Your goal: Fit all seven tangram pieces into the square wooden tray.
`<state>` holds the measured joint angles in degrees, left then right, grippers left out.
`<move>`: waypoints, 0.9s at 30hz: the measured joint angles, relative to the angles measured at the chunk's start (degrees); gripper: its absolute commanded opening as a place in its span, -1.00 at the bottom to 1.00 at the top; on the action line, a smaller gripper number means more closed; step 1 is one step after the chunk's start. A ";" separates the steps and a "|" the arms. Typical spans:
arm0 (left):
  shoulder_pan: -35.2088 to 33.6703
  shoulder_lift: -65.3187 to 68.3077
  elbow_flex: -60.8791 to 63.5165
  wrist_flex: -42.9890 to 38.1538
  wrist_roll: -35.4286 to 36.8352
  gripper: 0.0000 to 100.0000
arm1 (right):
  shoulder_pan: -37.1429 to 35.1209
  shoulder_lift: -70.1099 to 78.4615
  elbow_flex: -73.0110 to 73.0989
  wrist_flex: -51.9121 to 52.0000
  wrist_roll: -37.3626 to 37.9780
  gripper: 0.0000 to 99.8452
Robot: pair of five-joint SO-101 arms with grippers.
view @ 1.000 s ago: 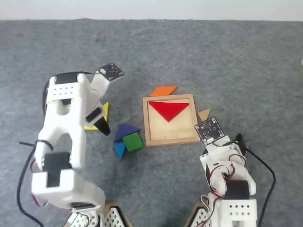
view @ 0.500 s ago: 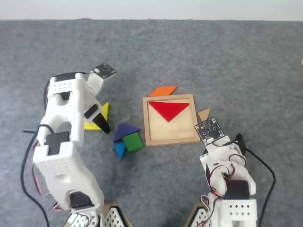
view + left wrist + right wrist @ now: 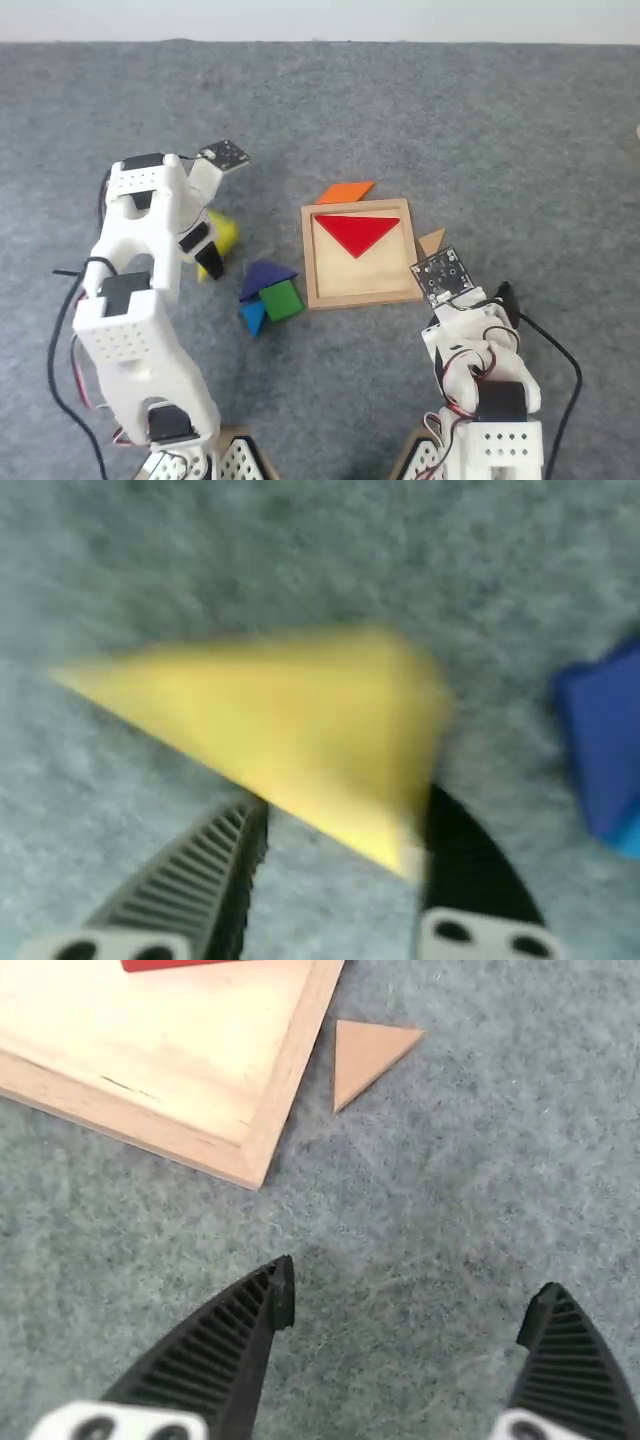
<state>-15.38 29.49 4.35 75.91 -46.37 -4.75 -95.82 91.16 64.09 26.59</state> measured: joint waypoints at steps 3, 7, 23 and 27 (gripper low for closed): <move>0.35 0.00 0.00 0.62 -0.09 -0.68 | 0.00 0.00 0.00 0.00 0.00 -0.28; 0.44 -0.09 0.09 0.62 0.35 -0.67 | 0.00 0.00 0.00 0.00 0.00 -0.28; -0.18 -7.30 -10.55 -9.14 34.11 -0.42 | 0.00 0.00 0.00 0.00 0.00 -0.28; 1.41 6.07 -21.71 -9.14 42.11 -0.42 | 0.00 0.00 0.00 0.00 0.00 -0.28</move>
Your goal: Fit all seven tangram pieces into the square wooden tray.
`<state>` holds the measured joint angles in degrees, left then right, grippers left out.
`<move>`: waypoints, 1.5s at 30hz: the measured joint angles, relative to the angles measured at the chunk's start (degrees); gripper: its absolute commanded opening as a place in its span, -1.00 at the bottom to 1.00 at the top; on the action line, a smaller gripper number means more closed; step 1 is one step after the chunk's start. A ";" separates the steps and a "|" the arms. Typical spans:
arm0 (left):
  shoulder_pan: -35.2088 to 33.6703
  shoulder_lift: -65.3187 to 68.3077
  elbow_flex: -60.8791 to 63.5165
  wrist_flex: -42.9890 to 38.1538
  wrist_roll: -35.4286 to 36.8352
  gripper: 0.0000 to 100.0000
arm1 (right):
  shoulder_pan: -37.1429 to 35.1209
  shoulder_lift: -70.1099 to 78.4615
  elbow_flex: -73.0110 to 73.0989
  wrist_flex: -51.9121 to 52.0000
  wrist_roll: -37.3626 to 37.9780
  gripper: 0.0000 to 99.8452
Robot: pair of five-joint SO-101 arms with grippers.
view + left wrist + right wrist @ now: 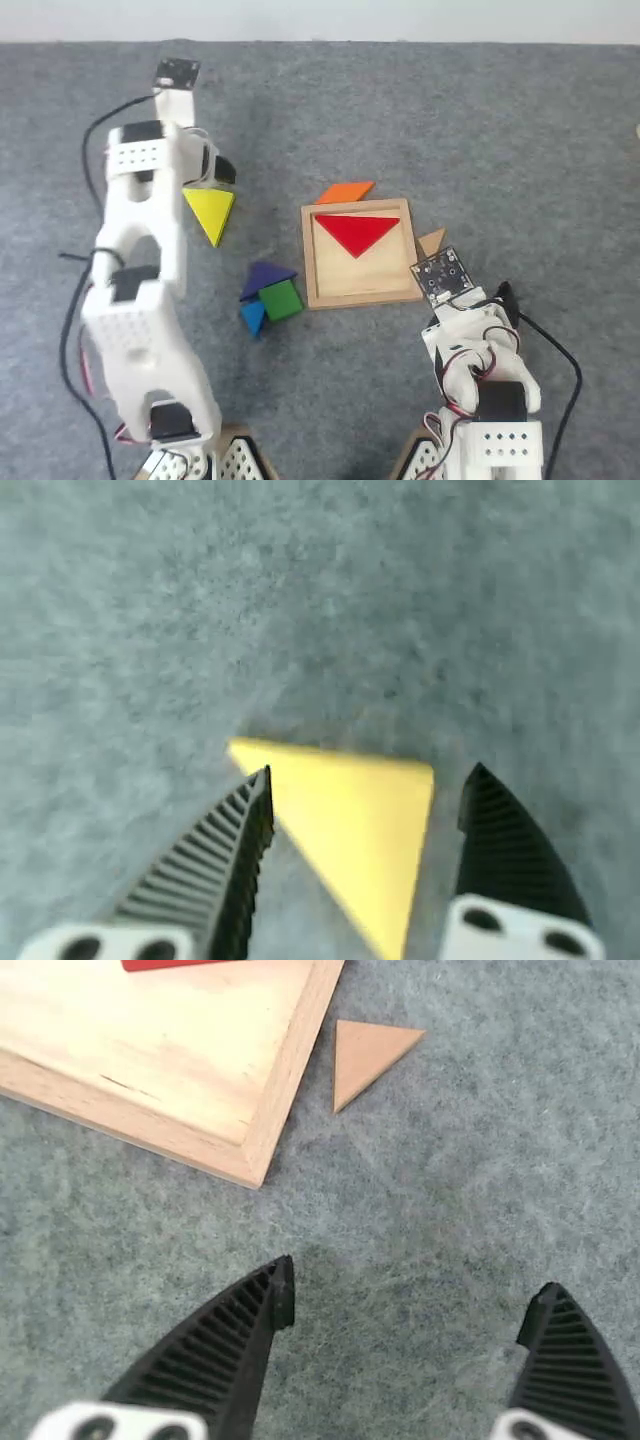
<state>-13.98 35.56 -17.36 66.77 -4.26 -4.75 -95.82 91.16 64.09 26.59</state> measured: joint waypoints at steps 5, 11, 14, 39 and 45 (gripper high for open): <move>-0.09 18.02 -22.77 12.84 2.29 -0.42 | 0.00 0.00 0.00 0.00 0.00 -0.28; -0.88 31.56 -47.47 30.07 -0.62 -0.50 | 0.00 0.00 0.00 0.00 0.00 -0.28; -1.05 30.77 -45.89 30.86 -3.52 -0.50 | 0.00 0.00 0.00 0.00 0.00 -0.28; -3.52 4.04 -12.40 -1.23 -0.26 -0.51 | 0.00 0.00 0.00 0.00 0.00 -0.28; 0.09 17.93 -20.57 8.97 -4.04 -0.51 | 0.00 0.00 0.00 0.00 0.00 -0.28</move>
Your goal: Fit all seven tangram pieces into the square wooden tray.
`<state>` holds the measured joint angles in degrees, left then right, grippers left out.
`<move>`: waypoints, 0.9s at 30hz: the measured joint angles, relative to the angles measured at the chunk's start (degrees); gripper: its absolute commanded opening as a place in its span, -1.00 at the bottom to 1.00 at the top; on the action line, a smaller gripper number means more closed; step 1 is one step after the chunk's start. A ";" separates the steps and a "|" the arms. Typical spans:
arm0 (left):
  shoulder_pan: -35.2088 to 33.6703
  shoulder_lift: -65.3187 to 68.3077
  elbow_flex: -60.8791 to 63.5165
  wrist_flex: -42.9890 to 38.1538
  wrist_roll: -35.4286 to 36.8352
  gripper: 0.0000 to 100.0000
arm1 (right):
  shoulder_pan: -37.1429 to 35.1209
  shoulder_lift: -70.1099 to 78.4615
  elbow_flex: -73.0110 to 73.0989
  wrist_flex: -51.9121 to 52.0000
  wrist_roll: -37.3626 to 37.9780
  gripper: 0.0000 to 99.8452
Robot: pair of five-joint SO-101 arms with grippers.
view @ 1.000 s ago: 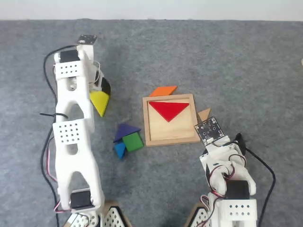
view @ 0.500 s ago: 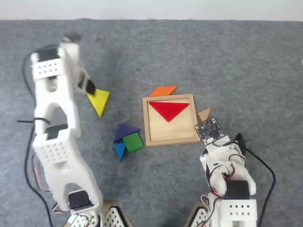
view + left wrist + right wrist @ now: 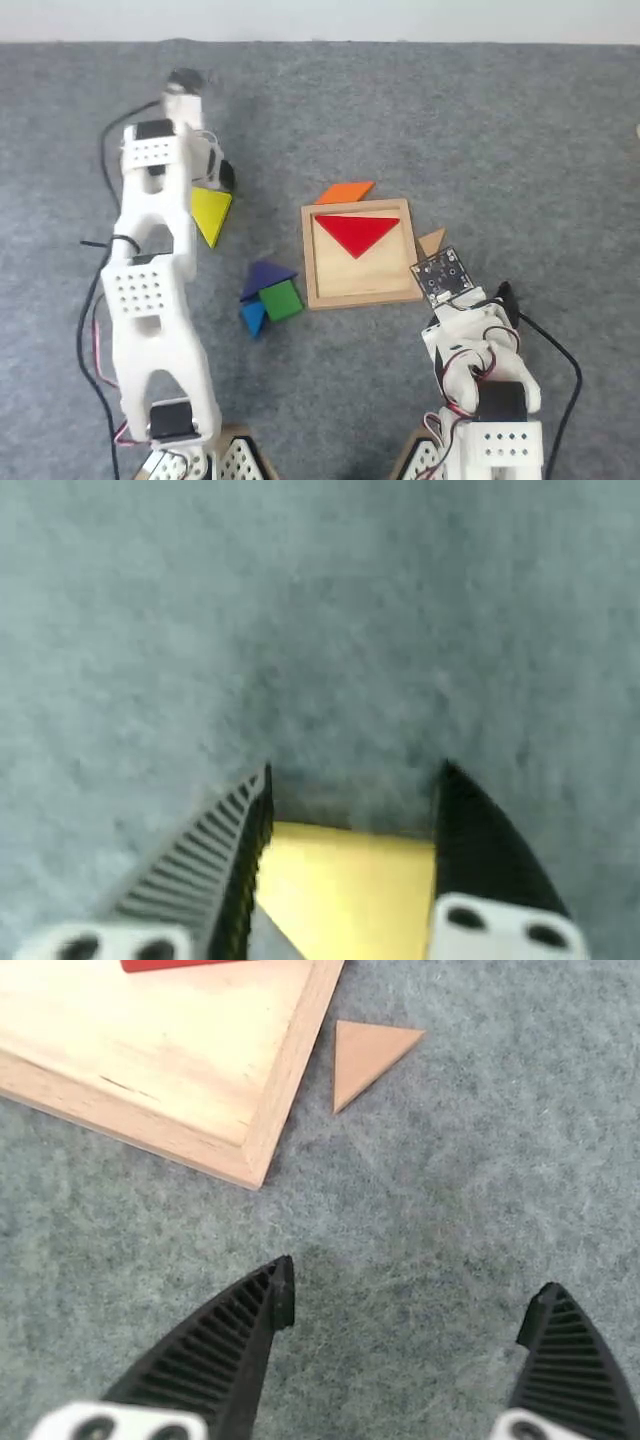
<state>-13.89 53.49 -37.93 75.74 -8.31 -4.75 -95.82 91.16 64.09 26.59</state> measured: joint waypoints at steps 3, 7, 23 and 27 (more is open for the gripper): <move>-0.35 4.04 -9.23 13.27 -2.02 -0.51 | 0.00 0.00 0.00 0.00 0.00 -0.28; -0.88 4.31 -13.19 21.63 -5.63 -0.51 | 0.00 0.00 0.00 0.00 0.00 -0.28; -7.91 -42.99 37.98 17.14 -23.65 -0.47 | 0.00 0.00 0.00 0.00 1.14 -0.28; -12.13 -45.27 48.62 10.37 -20.13 -0.26 | 0.00 0.00 0.00 0.00 1.14 -0.28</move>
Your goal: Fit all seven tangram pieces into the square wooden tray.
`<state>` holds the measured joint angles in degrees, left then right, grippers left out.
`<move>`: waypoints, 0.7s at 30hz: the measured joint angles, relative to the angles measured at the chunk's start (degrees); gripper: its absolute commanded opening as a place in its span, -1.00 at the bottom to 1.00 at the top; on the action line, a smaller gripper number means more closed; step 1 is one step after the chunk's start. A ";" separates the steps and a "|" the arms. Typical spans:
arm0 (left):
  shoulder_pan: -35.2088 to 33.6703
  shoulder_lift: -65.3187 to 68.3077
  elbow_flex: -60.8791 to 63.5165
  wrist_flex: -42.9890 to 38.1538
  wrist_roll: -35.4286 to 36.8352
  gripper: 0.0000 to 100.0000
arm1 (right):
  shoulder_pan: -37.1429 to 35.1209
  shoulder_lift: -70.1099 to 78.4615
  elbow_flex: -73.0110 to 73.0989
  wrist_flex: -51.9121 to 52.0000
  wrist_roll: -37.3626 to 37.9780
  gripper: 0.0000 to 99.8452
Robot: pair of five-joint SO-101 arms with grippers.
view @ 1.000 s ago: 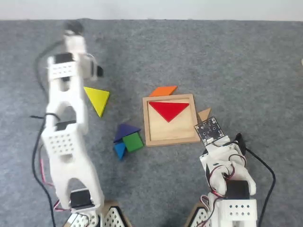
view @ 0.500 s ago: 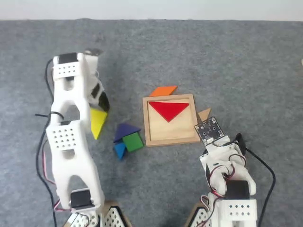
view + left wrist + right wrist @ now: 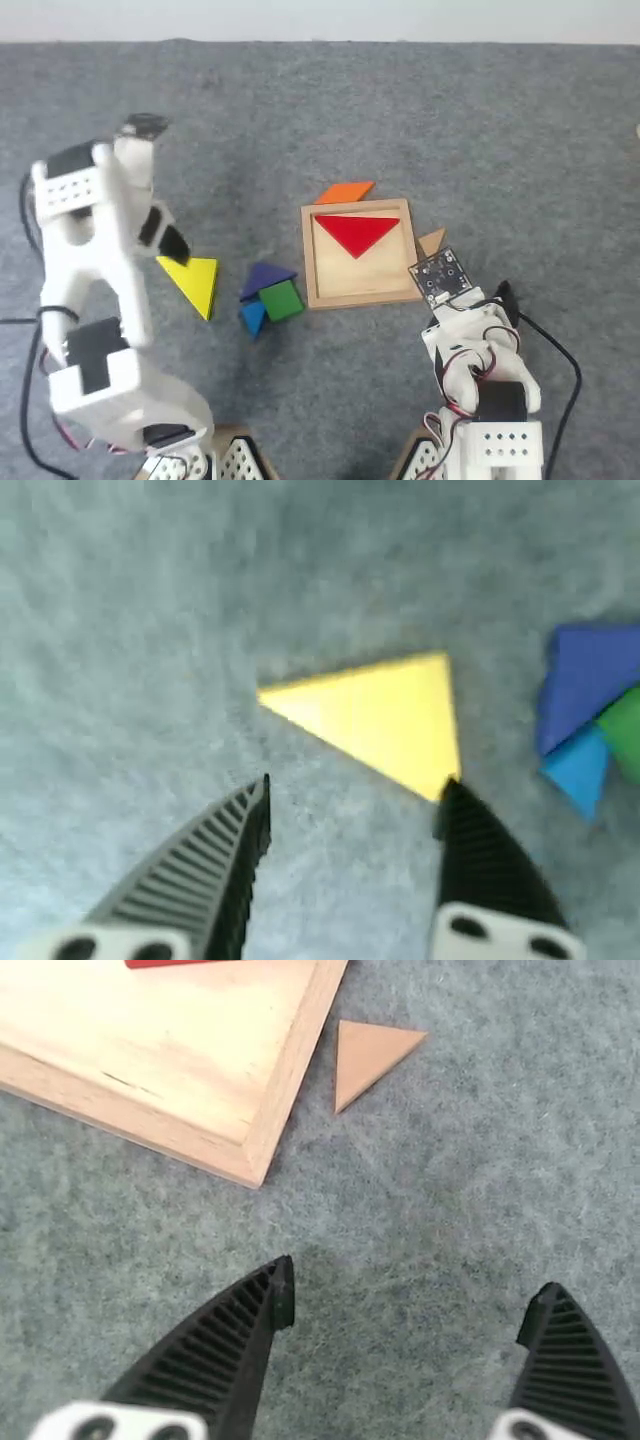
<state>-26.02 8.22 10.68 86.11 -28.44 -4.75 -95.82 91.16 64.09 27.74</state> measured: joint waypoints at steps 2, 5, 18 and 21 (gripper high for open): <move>-0.53 1.41 4.75 -4.40 2.55 -0.23 | 0.00 0.00 0.00 0.00 0.09 -0.28; -0.79 6.15 7.91 -10.55 10.55 -0.23 | 0.00 0.00 0.00 0.00 0.09 -0.28; 4.48 13.36 5.89 -15.38 28.92 -0.23 | 0.00 0.00 0.00 0.00 0.26 -0.28; 5.89 13.36 5.80 -15.38 29.01 -0.23 | 0.00 0.00 0.00 0.00 0.26 -0.28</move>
<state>-20.13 21.58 16.48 70.73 0.57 -4.75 -95.82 91.16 64.09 28.00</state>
